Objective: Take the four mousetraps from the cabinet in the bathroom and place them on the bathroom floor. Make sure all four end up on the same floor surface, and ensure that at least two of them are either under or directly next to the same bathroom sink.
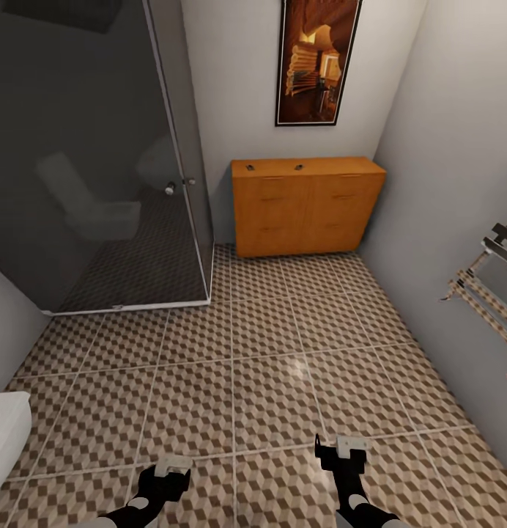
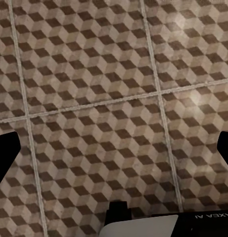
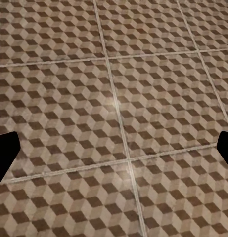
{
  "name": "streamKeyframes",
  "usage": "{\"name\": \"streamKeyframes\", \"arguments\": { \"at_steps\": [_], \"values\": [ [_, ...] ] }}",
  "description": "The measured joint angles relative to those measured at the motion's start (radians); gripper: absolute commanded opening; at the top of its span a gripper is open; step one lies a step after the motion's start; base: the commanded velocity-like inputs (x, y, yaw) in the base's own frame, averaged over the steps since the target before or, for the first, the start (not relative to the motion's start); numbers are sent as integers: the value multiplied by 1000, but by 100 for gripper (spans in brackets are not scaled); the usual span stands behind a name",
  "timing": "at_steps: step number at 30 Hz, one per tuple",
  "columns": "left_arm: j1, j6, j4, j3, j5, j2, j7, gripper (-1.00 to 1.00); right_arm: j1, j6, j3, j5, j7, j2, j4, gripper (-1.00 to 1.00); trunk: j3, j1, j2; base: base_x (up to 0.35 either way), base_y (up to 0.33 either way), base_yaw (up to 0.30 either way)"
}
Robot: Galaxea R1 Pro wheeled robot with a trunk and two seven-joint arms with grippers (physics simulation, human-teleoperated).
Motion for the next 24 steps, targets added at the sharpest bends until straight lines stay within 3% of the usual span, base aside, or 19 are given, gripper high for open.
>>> {"name": "streamKeyframes", "arguments": {
  "at_steps": [24],
  "values": [
    [0,0,0,0,0,0,0,100,0,0,0,0,0,0,0,100,39,0,0,0,0,0]
  ]
}}
